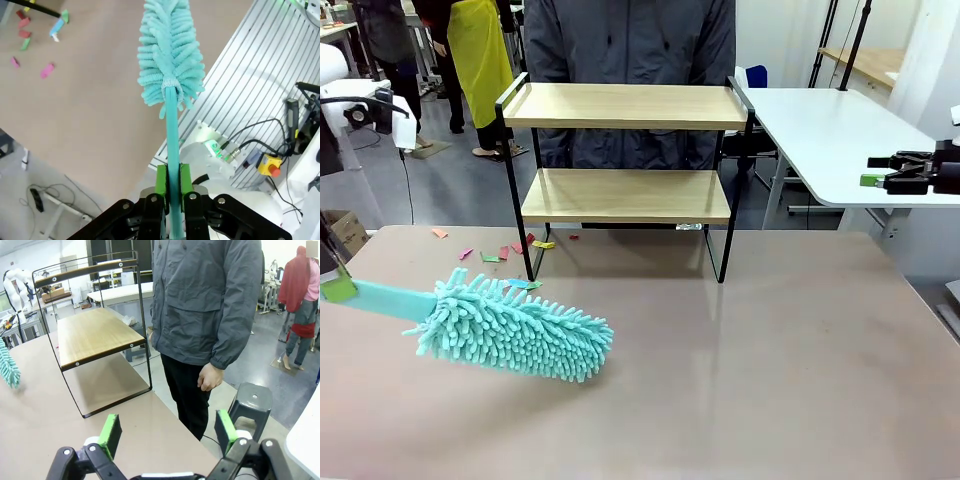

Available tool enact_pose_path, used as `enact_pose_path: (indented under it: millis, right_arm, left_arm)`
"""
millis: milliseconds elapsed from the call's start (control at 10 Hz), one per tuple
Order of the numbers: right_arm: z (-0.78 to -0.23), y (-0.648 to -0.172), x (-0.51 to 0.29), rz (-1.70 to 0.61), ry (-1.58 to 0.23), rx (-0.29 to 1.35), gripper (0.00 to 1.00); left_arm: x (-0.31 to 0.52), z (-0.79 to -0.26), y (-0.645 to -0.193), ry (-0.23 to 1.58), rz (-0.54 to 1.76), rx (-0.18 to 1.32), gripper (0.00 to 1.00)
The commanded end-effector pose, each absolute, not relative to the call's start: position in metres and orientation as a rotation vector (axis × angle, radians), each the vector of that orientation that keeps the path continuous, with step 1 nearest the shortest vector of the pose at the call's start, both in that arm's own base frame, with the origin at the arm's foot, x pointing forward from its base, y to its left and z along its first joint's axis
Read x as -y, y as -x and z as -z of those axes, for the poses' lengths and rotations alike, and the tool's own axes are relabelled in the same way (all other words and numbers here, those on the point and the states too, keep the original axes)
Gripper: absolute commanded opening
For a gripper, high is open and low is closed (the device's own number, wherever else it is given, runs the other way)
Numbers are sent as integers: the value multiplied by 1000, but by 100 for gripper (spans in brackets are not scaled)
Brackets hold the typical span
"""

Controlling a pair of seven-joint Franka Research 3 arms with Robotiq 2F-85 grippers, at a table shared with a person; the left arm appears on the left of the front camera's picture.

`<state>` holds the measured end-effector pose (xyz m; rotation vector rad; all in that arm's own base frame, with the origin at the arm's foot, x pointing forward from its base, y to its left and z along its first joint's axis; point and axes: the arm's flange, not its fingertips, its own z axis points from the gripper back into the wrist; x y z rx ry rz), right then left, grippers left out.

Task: Clean the shelf.
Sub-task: Hand the Duster back to the human.

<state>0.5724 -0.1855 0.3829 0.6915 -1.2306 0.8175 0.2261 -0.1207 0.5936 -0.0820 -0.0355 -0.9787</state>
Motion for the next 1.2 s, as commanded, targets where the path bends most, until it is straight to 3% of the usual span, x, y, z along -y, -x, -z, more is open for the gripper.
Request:
enact_pose_path:
  millis: [0,600,800,1100]
  right_arm:
    - [-390,-571,181,-800,-678,1218,100]
    - [-383,-572,186,-818,-691,1231,100]
    - [-446,-574,186,-896,-709,1239,100]
    - [-523,-556,151,-1029,-869,1132,100]
  left_arm:
    - [120,-595,-223,88,974,37,13]
    - [120,-595,-223,88,974,37,13]
    - [117,-595,-232,62,951,40,13]
    - [126,-585,-256,135,1000,160,13]
